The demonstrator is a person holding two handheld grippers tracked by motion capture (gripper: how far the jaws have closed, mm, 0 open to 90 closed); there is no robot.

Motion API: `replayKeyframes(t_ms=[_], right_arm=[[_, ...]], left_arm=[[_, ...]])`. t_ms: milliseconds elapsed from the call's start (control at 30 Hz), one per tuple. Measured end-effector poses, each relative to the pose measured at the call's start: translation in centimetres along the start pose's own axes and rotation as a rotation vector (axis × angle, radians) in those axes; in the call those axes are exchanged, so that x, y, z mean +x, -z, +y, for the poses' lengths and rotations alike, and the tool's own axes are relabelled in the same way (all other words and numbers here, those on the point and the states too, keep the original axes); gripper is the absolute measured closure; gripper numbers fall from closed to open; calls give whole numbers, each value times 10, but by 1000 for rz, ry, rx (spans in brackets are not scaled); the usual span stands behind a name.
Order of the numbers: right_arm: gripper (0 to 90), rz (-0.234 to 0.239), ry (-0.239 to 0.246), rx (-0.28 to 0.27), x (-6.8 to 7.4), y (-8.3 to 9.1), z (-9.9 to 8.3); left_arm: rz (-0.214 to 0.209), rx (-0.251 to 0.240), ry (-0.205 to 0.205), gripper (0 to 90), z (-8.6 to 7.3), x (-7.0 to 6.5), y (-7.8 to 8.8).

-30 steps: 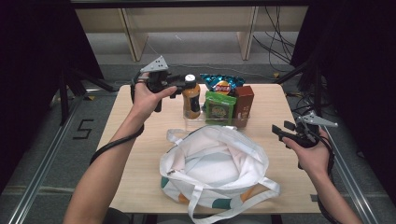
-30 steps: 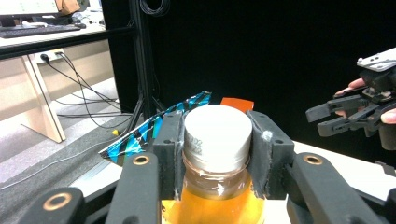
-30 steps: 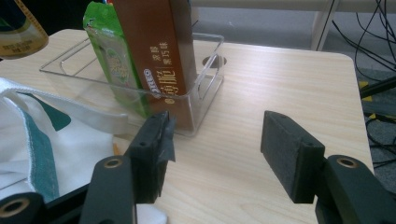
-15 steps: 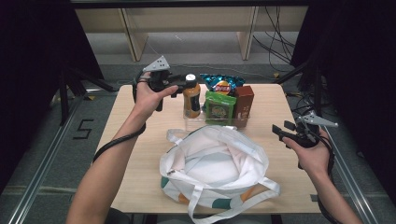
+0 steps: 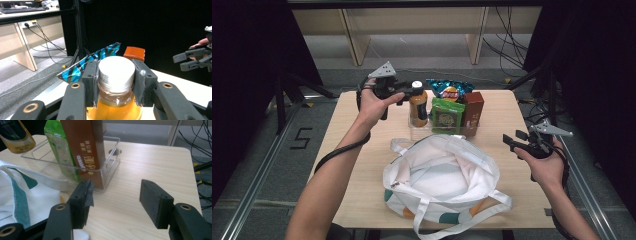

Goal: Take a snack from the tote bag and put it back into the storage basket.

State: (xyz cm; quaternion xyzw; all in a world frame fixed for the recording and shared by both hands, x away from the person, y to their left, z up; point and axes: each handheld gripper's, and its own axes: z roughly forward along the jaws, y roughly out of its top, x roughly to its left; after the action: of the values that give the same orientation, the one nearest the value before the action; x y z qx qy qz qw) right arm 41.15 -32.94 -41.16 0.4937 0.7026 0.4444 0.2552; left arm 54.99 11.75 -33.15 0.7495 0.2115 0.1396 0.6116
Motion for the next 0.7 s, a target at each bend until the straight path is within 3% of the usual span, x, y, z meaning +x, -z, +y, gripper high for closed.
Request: replayKeyframes(t_ms=[267,400,667,700], right_arm=[[437,8,-30,3,3,0,-1],[437,3,-5,0,1,-1,-1],[437,3,-13,-1,2,-1,-1],[437,5,-39,8,4,-1,-1]], left_arm=[[15,-1,4,588,-1,4,-1],[20,8,-3,588,-2,4,-1],[28,8,5,588,-4,7,-3],[29,7,5,588,-4,7,-3]])
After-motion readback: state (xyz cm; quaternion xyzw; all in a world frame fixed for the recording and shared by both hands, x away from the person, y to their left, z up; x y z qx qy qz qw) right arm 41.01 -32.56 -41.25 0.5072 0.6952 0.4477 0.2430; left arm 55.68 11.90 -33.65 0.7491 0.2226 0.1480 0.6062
